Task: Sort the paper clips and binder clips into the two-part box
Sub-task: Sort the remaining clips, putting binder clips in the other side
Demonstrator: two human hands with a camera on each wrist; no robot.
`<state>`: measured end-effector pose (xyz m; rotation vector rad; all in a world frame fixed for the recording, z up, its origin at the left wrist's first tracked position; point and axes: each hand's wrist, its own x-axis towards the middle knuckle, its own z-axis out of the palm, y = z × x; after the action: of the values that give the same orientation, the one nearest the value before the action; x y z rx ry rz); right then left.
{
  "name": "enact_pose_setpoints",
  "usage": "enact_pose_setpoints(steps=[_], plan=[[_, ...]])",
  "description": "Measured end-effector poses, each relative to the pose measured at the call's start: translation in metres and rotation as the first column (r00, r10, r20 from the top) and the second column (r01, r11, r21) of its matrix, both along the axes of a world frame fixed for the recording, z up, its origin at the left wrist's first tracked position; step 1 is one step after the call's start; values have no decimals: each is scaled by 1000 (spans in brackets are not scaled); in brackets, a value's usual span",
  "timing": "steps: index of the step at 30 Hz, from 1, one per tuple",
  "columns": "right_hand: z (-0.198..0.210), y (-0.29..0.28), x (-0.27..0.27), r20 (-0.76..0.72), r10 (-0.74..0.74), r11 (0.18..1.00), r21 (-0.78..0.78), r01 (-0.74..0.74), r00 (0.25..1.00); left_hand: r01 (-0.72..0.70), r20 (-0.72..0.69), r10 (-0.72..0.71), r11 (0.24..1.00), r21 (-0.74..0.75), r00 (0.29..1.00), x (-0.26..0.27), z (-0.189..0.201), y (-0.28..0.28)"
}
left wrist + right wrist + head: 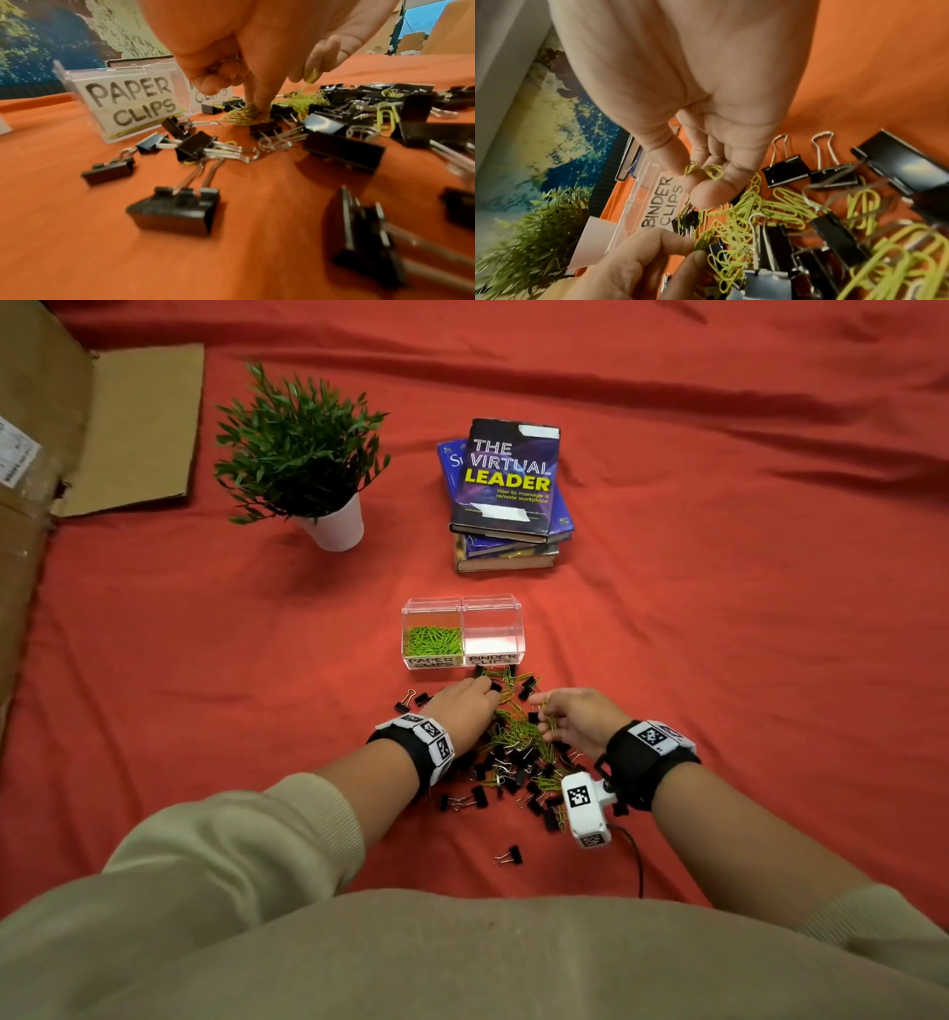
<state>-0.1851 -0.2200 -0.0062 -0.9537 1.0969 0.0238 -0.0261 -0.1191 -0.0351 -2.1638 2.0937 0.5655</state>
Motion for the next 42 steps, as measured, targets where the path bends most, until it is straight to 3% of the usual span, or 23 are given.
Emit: enact_pose_setpoints(steps=[3,6,7,9,11,13,15,20,23,26,30,33,36,38,40,42], plan=[[-3,1,6,-23,-5,1000,-15,5,1000,-104,-103,103,994,-11,989,3,-1,7],[-8,4,18,-118,89,970,-217,-113,989,-267,-229,249,962,-51,941,3,2,18],[-10,5,22,-201,144,919,-335,-206,969,-331,-274,305,942,-51,912,3,3,21],[-15,5,31,-424,252,716,-523,-463,870,-454,-360,420,891,-11,833,3,5,28],[-17,8,37,-615,324,507,-529,-681,719,-549,-439,507,835,37,742,5,7,33],[-20,13,42,-704,340,378,-505,-776,624,-613,-492,557,788,58,669,7,11,36],[-23,19,44,-727,332,321,-512,-796,602,-665,-530,591,744,66,608,11,18,36],[-32,31,53,-729,397,265,-491,-830,558,-755,-594,653,646,113,470,28,35,23],[-33,35,55,-711,457,274,-459,-845,534,-778,-557,663,626,46,501,44,42,6],[-24,31,57,-673,505,356,-408,-841,541,-726,-436,645,687,-29,628,66,48,-13],[8,22,59,-413,485,609,-472,-637,771,-568,-218,552,823,-10,805,88,44,-34],[35,10,67,-280,452,716,-453,-531,847,-439,-103,441,897,42,892,94,35,-42],[46,-7,83,-172,396,803,-411,-431,902,-392,-67,399,915,94,914,93,26,-42],[46,-19,97,-130,365,831,-401,-386,922,-409,-106,412,911,52,905,90,25,-38],[45,-27,114,-127,363,812,-442,-380,923,-473,-211,451,879,-66,867,82,29,-25],[43,-29,132,-174,388,747,-515,-419,905,-581,-305,514,790,-195,802,70,34,-7]])
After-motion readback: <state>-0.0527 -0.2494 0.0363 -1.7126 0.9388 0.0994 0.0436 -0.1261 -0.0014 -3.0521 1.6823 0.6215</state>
